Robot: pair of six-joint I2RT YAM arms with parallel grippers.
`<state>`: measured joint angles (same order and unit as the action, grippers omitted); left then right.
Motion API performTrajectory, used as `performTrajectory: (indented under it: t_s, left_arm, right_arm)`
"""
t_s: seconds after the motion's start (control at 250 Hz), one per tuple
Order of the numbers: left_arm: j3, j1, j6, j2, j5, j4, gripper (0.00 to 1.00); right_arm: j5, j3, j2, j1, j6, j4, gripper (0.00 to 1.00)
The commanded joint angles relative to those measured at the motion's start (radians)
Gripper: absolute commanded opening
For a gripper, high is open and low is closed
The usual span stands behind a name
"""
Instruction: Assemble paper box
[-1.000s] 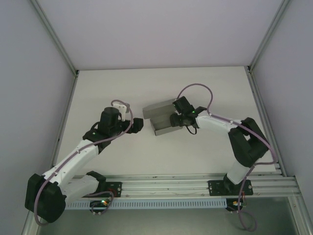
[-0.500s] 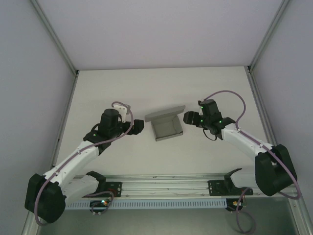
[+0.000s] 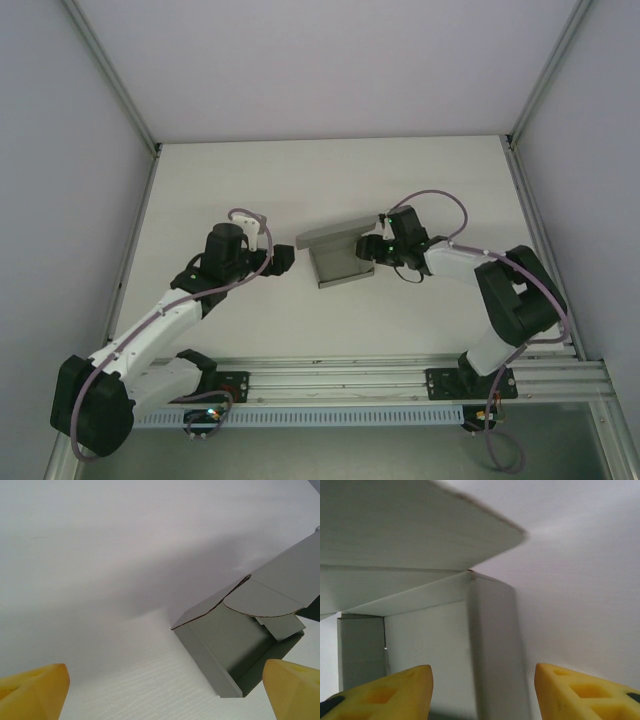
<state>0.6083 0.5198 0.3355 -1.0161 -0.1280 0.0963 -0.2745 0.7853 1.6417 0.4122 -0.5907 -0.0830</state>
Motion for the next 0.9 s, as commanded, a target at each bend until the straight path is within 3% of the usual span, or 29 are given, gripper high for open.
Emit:
performTrajectory:
  t_s: [0.0,0.28,0.363,0.515,0.675,0.799,0.894]
  left_arm:
    - [-0.008,-0.009,-0.001,0.015,-0.007,-0.012,1.0]
    - [-0.005,-0.01,0.002,0.023,0.003,0.006,1.0]
    - [-0.006,-0.011,0.003,0.037,0.011,0.017,1.0]
    - [-0.02,-0.013,0.011,0.068,0.023,0.018,1.0]
    - [-0.032,-0.034,0.05,0.113,0.072,0.039,1.0]
    - [-0.055,-0.078,0.105,0.143,0.037,0.001,1.0]
    - [-0.071,-0.098,0.143,0.15,-0.013,-0.058,1.0]
  right_arm:
    - [0.002,0.009,0.041,0.017,-0.002,-0.043,0.45]
    - [0.111,0.041,0.128,0.019,-0.003,0.016,0.15]
    - [0.12,0.049,0.133,0.02,-0.004,0.028,0.0]
    - [0.104,0.025,0.105,0.015,-0.012,-0.02,0.0]
    - [-0.155,-0.072,0.003,-0.013,-0.034,-0.348,0.0]
    - [-0.257,-0.115,-0.134,-0.007,-0.047,-0.558,0.0]
    - [-0.305,-0.121,-0.233,0.007,-0.032,-0.619,0.0]
